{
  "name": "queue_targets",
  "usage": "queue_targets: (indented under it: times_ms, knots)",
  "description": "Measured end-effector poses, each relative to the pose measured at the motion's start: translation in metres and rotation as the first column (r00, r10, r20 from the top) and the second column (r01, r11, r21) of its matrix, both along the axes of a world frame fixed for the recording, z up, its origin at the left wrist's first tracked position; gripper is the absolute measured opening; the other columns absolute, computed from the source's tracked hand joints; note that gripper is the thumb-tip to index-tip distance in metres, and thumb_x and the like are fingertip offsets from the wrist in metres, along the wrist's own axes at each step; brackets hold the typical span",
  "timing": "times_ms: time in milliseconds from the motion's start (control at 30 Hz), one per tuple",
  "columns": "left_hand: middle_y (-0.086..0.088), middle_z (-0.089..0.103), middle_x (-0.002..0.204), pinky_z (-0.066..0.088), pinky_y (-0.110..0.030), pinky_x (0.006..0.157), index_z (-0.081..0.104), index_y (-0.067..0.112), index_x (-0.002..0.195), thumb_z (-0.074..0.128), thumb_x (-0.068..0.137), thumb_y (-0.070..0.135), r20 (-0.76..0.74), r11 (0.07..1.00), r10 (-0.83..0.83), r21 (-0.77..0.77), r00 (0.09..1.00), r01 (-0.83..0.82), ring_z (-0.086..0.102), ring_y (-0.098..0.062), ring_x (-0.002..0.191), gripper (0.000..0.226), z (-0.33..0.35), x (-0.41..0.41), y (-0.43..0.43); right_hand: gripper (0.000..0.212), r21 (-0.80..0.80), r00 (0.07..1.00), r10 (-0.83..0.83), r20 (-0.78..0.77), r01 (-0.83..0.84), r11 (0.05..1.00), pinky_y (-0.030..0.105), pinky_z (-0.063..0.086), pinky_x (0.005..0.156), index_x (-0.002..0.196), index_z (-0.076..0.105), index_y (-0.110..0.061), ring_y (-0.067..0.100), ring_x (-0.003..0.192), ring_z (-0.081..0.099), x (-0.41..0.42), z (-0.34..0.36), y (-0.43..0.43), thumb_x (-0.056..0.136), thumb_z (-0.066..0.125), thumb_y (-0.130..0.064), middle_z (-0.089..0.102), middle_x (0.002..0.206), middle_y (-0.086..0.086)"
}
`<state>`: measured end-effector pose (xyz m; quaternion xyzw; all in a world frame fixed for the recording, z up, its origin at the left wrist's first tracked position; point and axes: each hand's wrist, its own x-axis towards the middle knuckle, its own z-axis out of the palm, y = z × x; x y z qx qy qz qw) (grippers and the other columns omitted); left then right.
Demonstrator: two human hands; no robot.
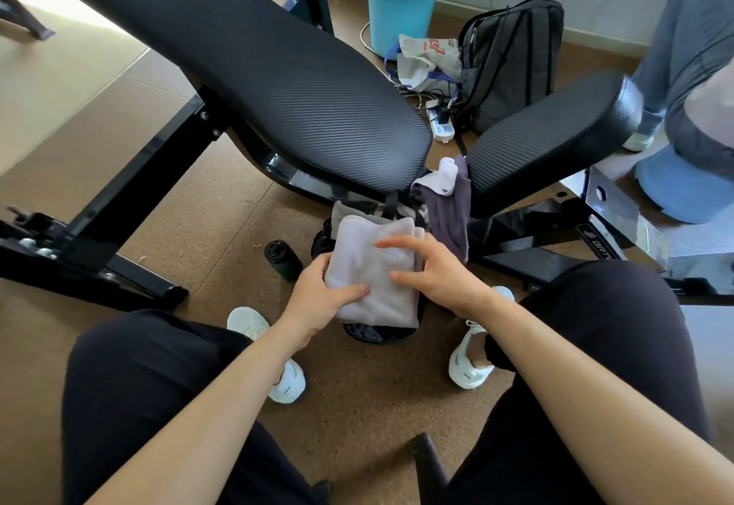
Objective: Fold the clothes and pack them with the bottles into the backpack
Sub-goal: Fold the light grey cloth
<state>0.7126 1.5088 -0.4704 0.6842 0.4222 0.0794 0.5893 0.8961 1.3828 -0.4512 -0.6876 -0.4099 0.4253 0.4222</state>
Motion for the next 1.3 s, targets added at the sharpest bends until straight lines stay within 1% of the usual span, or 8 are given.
queue_targets:
  times_ms: [200,433,533,667,733,867,1033,1300]
  knots:
    - [0.005,0.060,0.129,0.051,-0.032,0.088,0.048,0.027,0.142,0.084,0.080,0.034,-0.086,0.909,-0.103,0.396,0.991,0.129,0.058,-0.014,0.115,0.072,-0.004,-0.005,-0.002,0.059,-0.212,0.998,-0.019,-0.059,0.006,0.977,0.042,0.052,0.106,0.145,0.052,-0.034,0.021,0.132,0.049,-0.004,-0.007,0.001,0.091,0.074,-0.027,0.039,0.142,0.002]
    - [-0.003,0.076,0.105,0.054,-0.033,0.055,0.065,0.014,0.133,0.084,0.074,0.016,-0.090,0.312,-0.156,0.940,0.984,0.136,0.073,-0.024,0.085,0.062,0.006,-0.002,-0.014,0.044,-0.206,0.743,-0.203,-0.638,0.090,0.974,0.053,0.053,0.103,0.139,0.058,-0.018,0.020,0.123,0.066,-0.016,0.010,0.003,0.103,0.057,-0.042,0.069,0.131,0.003]
    - [-0.002,0.076,0.102,0.054,-0.031,0.060,0.070,0.011,0.128,0.079,0.072,0.010,-0.026,0.220,-0.308,0.970,0.951,0.098,0.071,-0.019,0.090,0.057,0.011,0.001,-0.020,0.057,-0.243,0.681,-0.257,-0.686,0.119,0.963,0.057,0.048,0.108,0.137,0.058,-0.006,0.030,0.123,0.066,-0.016,0.007,0.005,0.102,0.052,-0.051,0.070,0.128,0.016]
    - [0.001,0.073,0.120,0.058,-0.031,0.082,0.073,0.012,0.124,0.077,0.073,0.016,0.015,0.324,-0.497,0.931,0.868,0.170,0.069,-0.018,0.107,0.051,0.012,0.001,-0.022,0.047,-0.238,0.671,-0.309,-0.674,0.199,0.951,0.057,0.049,0.107,0.134,0.058,-0.009,0.034,0.120,0.066,-0.017,0.003,0.003,0.104,0.054,-0.044,0.071,0.126,0.016]
    - [0.001,0.071,0.127,0.055,-0.031,0.091,0.074,0.009,0.119,0.075,0.079,0.022,0.137,0.510,-0.517,0.842,0.845,0.175,0.067,-0.017,0.114,0.043,0.012,-0.001,-0.024,0.030,-0.245,0.709,-0.375,-0.597,0.284,0.927,0.052,0.052,0.102,0.125,0.064,-0.014,0.033,0.118,0.067,-0.017,0.001,0.004,0.104,0.057,-0.034,0.073,0.121,0.011]
    - [-0.002,0.076,0.101,0.057,-0.031,0.072,0.074,0.009,0.106,0.058,0.095,0.019,0.427,0.973,0.068,0.170,0.902,-0.154,0.072,-0.019,0.094,0.022,0.026,0.002,-0.027,0.011,-0.224,0.779,-0.403,-0.481,0.336,0.915,0.041,0.053,0.086,0.102,0.069,-0.022,0.027,0.111,0.067,-0.018,0.002,0.006,0.101,0.058,-0.022,0.073,0.110,0.005]
    - [-0.006,0.066,0.127,0.056,-0.036,0.090,0.057,0.020,0.134,0.061,0.100,0.027,0.200,0.939,0.208,-0.314,0.957,-0.139,0.066,-0.023,0.117,0.034,0.023,0.004,-0.014,0.028,-0.148,0.781,-0.304,-0.545,0.267,0.952,0.051,0.056,0.097,0.128,0.063,-0.022,0.026,0.117,0.068,-0.023,0.001,0.007,0.104,0.054,-0.013,0.071,0.124,0.007]
    - [0.006,0.065,0.129,0.058,-0.029,0.089,0.040,0.029,0.147,0.073,0.083,0.048,0.109,0.951,-0.018,-0.303,0.994,0.051,0.067,-0.008,0.112,0.075,0.008,0.009,-0.026,0.035,-0.107,0.790,-0.318,-0.524,0.310,0.945,0.038,0.055,0.100,0.133,0.059,-0.021,0.018,0.118,0.067,-0.028,-0.011,0.006,0.102,0.055,-0.004,0.069,0.127,0.004]
